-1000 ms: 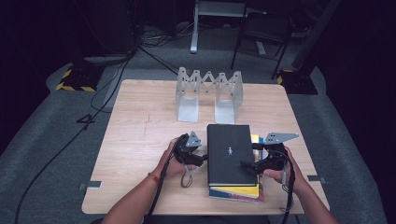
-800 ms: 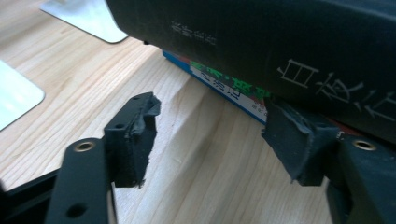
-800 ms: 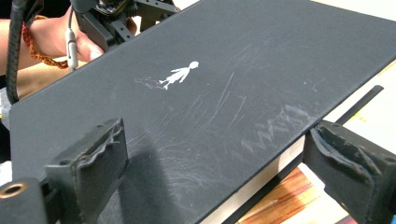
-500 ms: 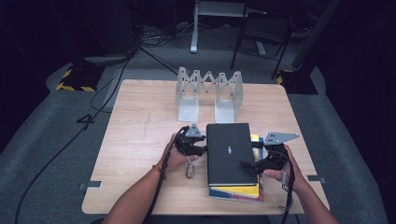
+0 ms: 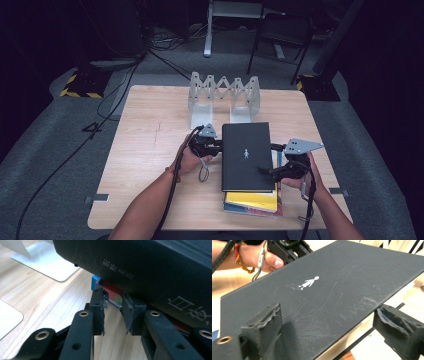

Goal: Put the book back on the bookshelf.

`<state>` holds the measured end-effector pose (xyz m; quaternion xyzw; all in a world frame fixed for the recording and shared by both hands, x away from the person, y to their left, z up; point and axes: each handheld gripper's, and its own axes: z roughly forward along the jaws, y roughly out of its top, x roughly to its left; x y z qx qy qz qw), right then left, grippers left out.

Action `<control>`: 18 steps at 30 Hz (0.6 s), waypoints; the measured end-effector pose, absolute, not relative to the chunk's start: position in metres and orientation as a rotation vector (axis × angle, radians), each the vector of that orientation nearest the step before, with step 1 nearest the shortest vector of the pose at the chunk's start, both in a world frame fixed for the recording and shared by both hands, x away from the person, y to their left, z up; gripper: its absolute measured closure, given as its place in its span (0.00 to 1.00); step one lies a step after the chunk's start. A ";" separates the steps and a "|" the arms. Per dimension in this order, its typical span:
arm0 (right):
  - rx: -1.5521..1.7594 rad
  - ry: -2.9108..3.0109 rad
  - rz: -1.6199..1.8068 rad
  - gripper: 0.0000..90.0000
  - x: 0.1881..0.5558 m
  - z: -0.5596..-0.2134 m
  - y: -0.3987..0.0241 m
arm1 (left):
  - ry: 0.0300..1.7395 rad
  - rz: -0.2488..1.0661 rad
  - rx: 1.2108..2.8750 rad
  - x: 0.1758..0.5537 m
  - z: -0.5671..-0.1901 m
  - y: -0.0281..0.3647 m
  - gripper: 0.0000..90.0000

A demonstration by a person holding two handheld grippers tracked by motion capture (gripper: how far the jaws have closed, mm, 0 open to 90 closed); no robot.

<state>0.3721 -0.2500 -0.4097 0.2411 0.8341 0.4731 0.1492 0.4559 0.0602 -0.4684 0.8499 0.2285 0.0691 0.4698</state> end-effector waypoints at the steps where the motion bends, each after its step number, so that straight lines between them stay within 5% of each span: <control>1: 0.674 2.377 1.367 0.15 0.371 -0.408 -0.251 | 0.563 0.168 2.062 0.455 -0.467 0.061 0.80; 18: 0.502 2.180 1.356 0.52 0.355 -0.381 -0.268 | 0.513 0.310 2.025 0.454 -0.402 0.047 0.92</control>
